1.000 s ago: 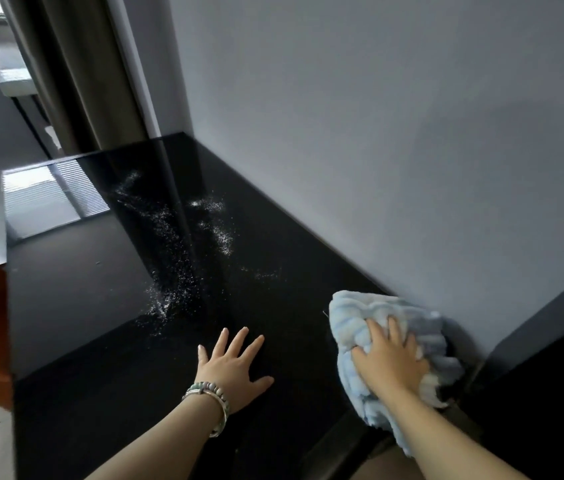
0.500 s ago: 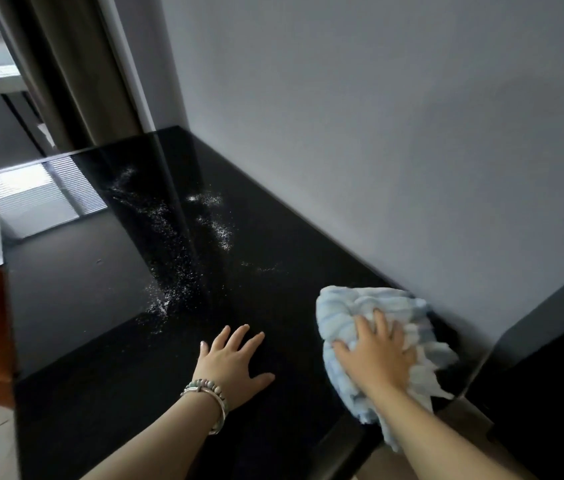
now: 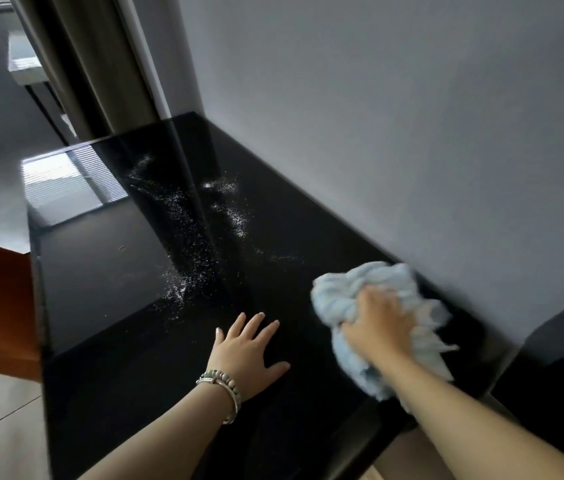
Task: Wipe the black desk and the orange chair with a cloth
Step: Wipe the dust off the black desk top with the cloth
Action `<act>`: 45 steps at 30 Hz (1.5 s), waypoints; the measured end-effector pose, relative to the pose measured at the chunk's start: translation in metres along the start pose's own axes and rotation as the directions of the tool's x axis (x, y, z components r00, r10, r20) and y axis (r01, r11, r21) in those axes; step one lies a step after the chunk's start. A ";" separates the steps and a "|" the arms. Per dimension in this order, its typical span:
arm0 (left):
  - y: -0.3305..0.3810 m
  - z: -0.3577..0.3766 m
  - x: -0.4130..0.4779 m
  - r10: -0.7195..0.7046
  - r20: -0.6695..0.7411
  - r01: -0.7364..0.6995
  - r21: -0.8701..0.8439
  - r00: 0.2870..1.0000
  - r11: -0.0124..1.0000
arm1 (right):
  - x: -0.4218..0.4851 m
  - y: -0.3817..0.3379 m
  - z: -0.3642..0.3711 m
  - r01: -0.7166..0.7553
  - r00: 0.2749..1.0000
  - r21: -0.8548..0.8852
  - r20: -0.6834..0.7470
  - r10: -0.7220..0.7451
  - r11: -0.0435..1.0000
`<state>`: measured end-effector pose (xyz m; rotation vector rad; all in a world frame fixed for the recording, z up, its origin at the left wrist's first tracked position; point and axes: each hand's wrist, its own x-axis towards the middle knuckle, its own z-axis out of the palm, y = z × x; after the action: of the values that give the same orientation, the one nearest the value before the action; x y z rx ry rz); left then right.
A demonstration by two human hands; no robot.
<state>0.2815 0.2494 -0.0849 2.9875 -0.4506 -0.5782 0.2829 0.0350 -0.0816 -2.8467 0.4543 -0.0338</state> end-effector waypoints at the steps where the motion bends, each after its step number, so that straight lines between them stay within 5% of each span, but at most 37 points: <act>1: 0.000 0.002 0.000 0.001 0.003 -0.001 -0.005 1.000 1.000 | -0.021 -0.009 0.008 0.190 0.979 -0.017 0.074 -0.188 0.982; 3: -0.001 0.002 0.000 0.014 0.003 -0.014 -0.014 1.000 1.000 | -0.045 -0.011 0.008 0.407 0.897 -0.064 0.214 -0.386 0.911; 4: -0.004 0.002 -0.001 0.020 0.007 -0.020 -0.011 1.000 1.000 | -0.038 -0.003 0.005 0.404 0.899 -0.114 0.234 -0.371 0.908; 7: -0.005 0.001 -0.005 0.013 0.003 -0.013 -0.019 1.000 1.000 | 0.008 0.032 0.002 0.078 0.993 -0.158 0.101 -0.063 0.984; 10: 0.005 0.011 -0.016 -0.069 -0.035 0.067 -0.064 0.997 0.996 | 0.012 0.028 0.003 -0.171 0.982 -0.141 0.057 0.181 0.975; 12: 0.009 0.016 -0.020 -0.089 -0.064 0.083 -0.089 0.994 0.993 | -0.018 0.000 0.017 -0.028 0.991 -0.147 0.125 0.046 0.989; 13: 0.008 0.015 -0.019 -0.078 -0.071 0.071 -0.098 0.994 0.993 | -0.037 -0.010 0.023 0.155 0.983 -0.115 0.118 -0.142 0.981; 16: -0.003 0.007 -0.018 -0.017 -0.048 0.011 -0.125 0.999 0.992 | -0.053 -0.008 0.020 0.560 0.827 -0.158 0.049 -0.560 0.813; 18: -0.013 0.004 -0.024 0.005 -0.061 -0.014 -0.136 0.998 0.991 | -0.023 0.014 0.010 0.418 0.908 -0.211 0.065 -0.414 0.884; 20: -0.026 0.005 -0.032 0.004 -0.107 -0.015 -0.104 0.994 0.994 | 0.003 0.034 0.000 0.026 1.000 -0.084 0.011 -0.025 0.996; 22: -0.039 0.006 -0.039 -0.038 -0.148 0.025 -0.092 0.988 0.995 | 0.007 0.028 -0.005 -0.210 0.976 0.010 -0.050 0.210 0.978; 25: -0.051 0.009 -0.039 -0.142 -0.161 0.116 -0.161 0.977 0.980 | -0.030 -0.024 0.015 0.072 0.997 -0.046 0.024 -0.071 0.996; 28: -0.055 0.010 -0.034 -0.195 -0.147 0.156 -0.242 0.970 0.958 | -0.078 -0.057 0.032 0.484 0.867 -0.009 0.143 -0.478 0.875; 31: -0.063 0.008 -0.033 -0.176 -0.171 0.128 -0.260 0.969 0.957 | -0.072 -0.048 0.027 0.617 0.780 -0.074 0.189 -0.596 0.783; 32: -0.066 0.007 -0.034 -0.169 -0.182 0.120 -0.252 0.969 0.960 | -0.056 -0.038 0.025 0.591 0.807 -0.121 0.110 -0.580 0.798; 34: -0.070 0.006 -0.037 -0.162 -0.179 0.122 -0.216 0.970 0.969 | -0.017 -0.012 0.016 0.214 0.976 -0.124 0.074 -0.206 0.969; 35: -0.072 0.006 -0.039 -0.162 -0.158 0.131 -0.193 0.974 0.972 | -0.004 -0.009 0.008 0.004 0.997 -0.098 0.076 0.003 0.995; 37: -0.074 0.006 -0.040 -0.162 -0.082 0.147 -0.170 0.983 0.975 | -0.002 -0.020 0.005 -0.173 0.983 -0.068 0.054 0.177 0.983; 39: -0.074 0.003 -0.037 -0.162 -0.017 0.156 -0.180 0.987 0.971 | -0.027 -0.055 0.021 -0.024 0.992 -0.065 0.122 0.032 0.998; 40: -0.075 0.001 -0.035 -0.158 0.001 0.155 -0.188 0.987 0.970 | -0.046 -0.070 0.035 0.163 0.978 -0.048 0.136 -0.156 0.985; 42: -0.076 -0.002 -0.034 -0.140 0.021 0.142 -0.199 0.990 0.970 | -0.078 -0.090 0.042 0.497 0.863 -0.035 0.125 -0.490 0.867; 44: -0.078 -0.003 -0.035 -0.125 0.027 0.128 -0.188 0.992 0.974 | -0.065 -0.086 0.038 0.559 0.828 -0.074 0.102 -0.552 0.825; 45: -0.079 -0.002 -0.037 -0.125 0.030 0.129 -0.188 0.992 0.974 | -0.044 -0.076 0.036 0.476 0.877 -0.070 0.105 -0.468 0.877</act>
<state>0.2714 0.3359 -0.0795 2.8444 -0.1929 -0.6200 0.2663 0.1273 -0.0958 -2.9633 -0.2764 0.0186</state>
